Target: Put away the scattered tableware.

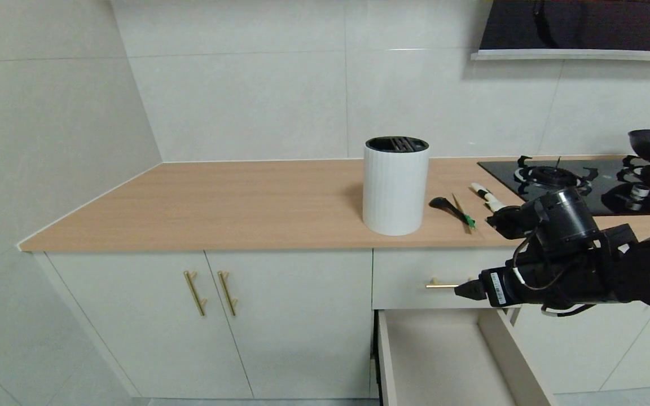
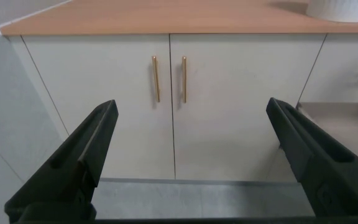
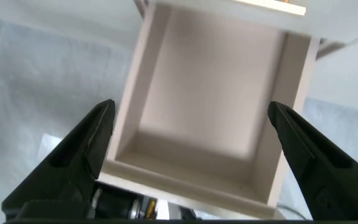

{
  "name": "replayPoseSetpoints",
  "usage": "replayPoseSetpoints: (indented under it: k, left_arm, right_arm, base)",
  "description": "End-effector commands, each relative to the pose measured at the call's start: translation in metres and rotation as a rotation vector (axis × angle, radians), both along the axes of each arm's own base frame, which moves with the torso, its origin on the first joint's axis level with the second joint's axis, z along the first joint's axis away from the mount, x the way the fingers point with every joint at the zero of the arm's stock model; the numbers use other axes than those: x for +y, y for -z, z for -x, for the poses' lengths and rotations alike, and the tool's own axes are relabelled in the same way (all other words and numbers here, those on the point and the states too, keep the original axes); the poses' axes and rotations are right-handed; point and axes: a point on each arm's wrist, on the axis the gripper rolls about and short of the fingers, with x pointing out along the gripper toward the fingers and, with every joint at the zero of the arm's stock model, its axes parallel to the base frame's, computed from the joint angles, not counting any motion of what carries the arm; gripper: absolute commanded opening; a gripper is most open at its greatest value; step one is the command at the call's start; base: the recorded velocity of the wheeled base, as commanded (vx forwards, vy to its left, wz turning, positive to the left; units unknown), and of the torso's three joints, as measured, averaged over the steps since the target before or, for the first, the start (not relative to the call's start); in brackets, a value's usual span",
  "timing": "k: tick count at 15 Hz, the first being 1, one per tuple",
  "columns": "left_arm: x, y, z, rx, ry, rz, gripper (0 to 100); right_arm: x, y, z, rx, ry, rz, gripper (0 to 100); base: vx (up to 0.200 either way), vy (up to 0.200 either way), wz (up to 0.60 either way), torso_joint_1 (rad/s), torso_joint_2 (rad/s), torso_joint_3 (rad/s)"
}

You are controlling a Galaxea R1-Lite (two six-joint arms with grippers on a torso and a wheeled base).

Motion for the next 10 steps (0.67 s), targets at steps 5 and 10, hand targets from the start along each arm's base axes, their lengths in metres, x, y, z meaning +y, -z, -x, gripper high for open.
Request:
replayPoseSetpoints:
  k: [5, 10]
  left_arm:
    - [0.0, 0.0, 0.0, 0.001, -0.001, 0.0, 100]
    - [0.0, 0.0, 0.0, 0.001, -0.001, 0.0, 100]
  right_arm:
    - [0.016, -0.047, -0.059, -0.177, 0.091, -0.005, 100]
    - [0.008, -0.037, -0.124, -0.195, 0.253, 0.037, 100]
  base:
    - [0.0, 0.0, 0.0, 0.006, -0.01, -0.008]
    - [0.0, 0.0, 0.0, 0.0, 0.0, 0.0]
